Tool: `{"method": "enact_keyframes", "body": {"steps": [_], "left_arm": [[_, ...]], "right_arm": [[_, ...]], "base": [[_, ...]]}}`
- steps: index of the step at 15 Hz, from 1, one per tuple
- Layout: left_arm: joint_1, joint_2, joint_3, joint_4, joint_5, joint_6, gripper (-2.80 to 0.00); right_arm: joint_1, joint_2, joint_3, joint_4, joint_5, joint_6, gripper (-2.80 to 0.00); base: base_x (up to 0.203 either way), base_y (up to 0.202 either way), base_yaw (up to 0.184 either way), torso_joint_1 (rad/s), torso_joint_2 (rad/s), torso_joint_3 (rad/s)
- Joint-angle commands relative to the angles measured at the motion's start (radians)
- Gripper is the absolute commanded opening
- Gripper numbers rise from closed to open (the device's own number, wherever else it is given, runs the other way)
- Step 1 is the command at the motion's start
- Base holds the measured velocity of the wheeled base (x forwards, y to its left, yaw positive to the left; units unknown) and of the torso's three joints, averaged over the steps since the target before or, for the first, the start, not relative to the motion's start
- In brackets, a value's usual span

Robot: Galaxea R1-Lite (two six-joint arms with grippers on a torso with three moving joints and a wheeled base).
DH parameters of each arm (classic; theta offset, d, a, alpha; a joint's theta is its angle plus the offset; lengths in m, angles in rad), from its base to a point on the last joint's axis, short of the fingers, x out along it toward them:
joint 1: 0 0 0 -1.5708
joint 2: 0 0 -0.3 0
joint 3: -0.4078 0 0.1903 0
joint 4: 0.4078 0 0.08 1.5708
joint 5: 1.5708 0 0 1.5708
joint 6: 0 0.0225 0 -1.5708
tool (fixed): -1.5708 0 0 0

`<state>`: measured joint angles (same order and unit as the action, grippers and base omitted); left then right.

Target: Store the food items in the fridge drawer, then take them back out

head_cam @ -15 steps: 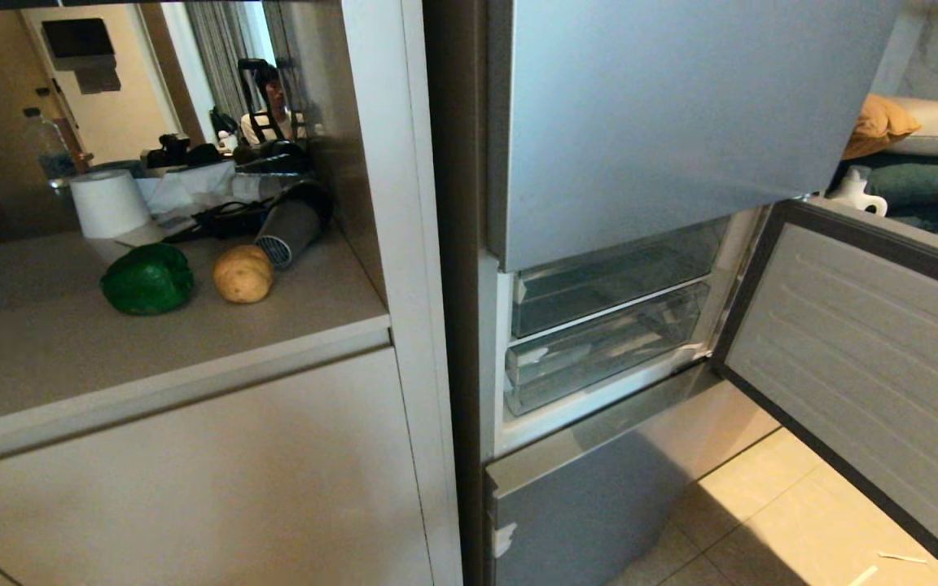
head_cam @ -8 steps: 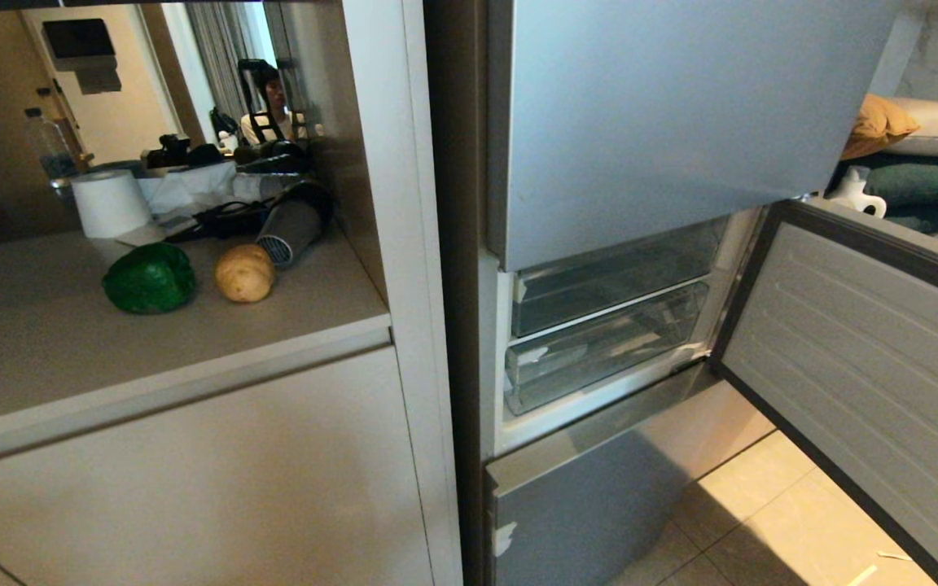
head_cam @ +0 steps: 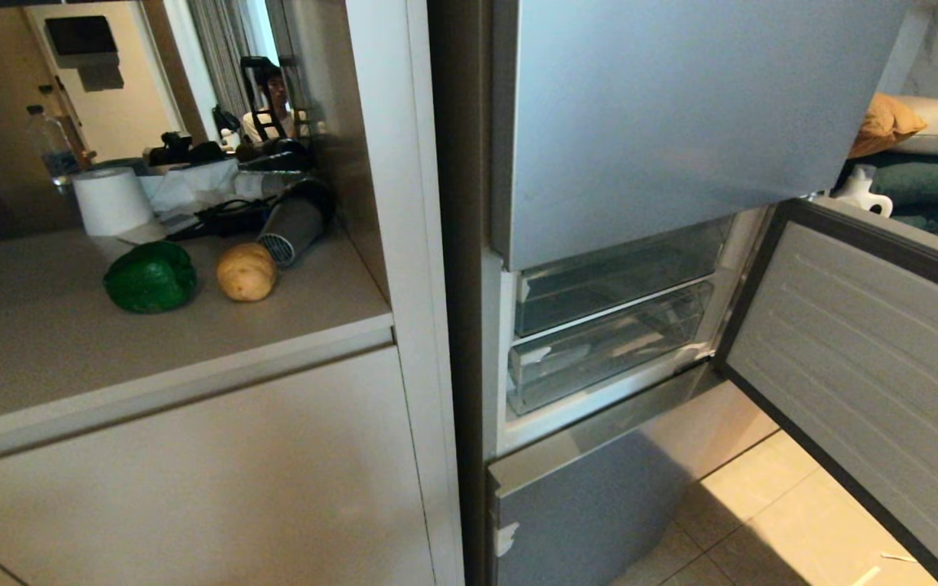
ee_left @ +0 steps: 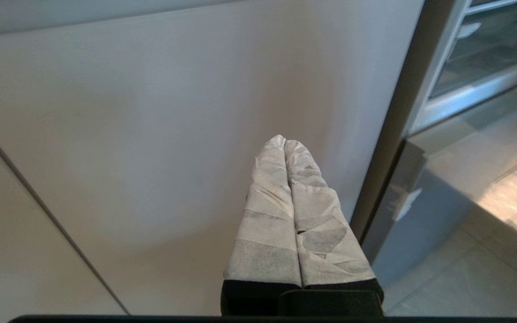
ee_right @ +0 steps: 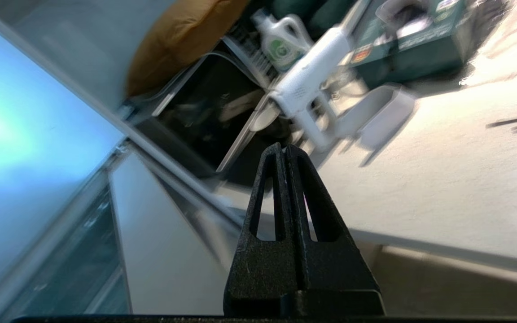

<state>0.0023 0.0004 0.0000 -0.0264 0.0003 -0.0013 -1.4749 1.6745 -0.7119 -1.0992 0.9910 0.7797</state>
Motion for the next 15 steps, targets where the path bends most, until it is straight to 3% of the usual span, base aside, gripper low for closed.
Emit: {"method": "enact_keyframes", "body": {"steps": [1,8,12,15], "left_arm": [[0.001,0.001,0.011,-0.003,0.000,0.000,-2.80],[0.001,0.001,0.011,-0.003,0.000,0.000,-2.80],[0.001,0.001,0.011,-0.003,0.000,0.000,-2.80],[0.001,0.001,0.011,-0.003,0.000,0.000,-2.80]], "right_arm": [[-0.002,-0.012,-0.011,-0.007,0.001,0.007,-2.80],[0.001,-0.044,0.013,-0.003,0.022,0.019,-2.80],[0.010,-0.100,0.014,-0.002,0.024,0.182,-2.80],[0.010,-0.159,0.005,-0.002,0.017,0.212,-2.80]], "base": [[0.000,0.000,0.000,0.041,0.01,0.002],[0.000,0.000,0.000,0.000,0.00,0.000],[0.000,0.000,0.000,0.000,0.00,0.000],[0.000,0.000,0.000,0.000,0.00,0.000]]}}
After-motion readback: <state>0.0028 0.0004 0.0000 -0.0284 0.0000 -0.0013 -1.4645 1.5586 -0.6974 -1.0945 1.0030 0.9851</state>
